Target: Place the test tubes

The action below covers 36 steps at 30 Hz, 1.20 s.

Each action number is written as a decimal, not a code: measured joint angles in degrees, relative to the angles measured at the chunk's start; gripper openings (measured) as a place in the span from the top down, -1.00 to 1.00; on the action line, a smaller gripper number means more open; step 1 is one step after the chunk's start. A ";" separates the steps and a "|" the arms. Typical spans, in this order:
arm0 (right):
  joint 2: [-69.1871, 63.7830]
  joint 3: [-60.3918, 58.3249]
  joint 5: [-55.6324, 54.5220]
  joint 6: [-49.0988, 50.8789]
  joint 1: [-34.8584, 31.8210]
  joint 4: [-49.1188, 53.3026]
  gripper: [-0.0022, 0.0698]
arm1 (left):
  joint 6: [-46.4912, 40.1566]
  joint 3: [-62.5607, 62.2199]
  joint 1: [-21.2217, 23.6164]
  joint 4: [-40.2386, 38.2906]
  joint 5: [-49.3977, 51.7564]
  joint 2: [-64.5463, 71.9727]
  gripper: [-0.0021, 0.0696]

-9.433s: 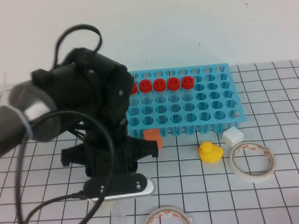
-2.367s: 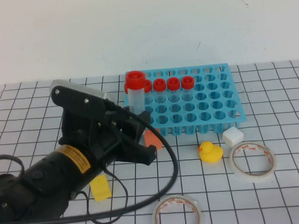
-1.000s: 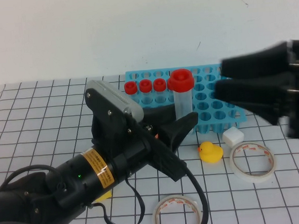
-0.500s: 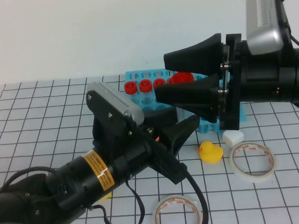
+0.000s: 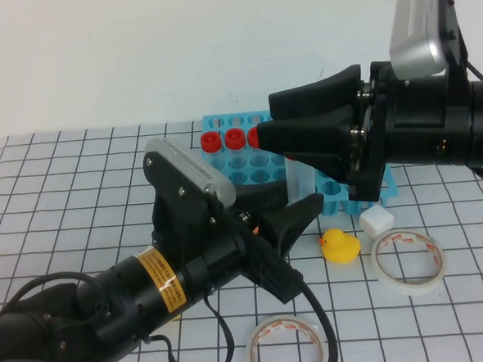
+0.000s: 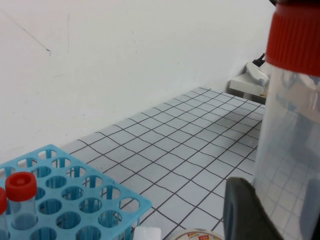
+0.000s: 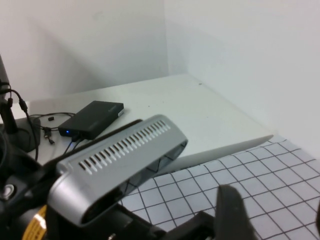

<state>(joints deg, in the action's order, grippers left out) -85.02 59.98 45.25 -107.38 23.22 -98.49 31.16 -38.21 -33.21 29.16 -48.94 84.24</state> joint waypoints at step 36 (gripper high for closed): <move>-0.62 -0.86 -0.30 0.45 0.36 3.31 0.22 | 1.43 -0.10 0.00 1.66 -3.67 -0.12 0.35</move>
<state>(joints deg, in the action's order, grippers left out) -85.64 59.13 44.95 -106.93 23.59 -95.18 32.59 -38.31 -33.21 30.82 -52.61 84.11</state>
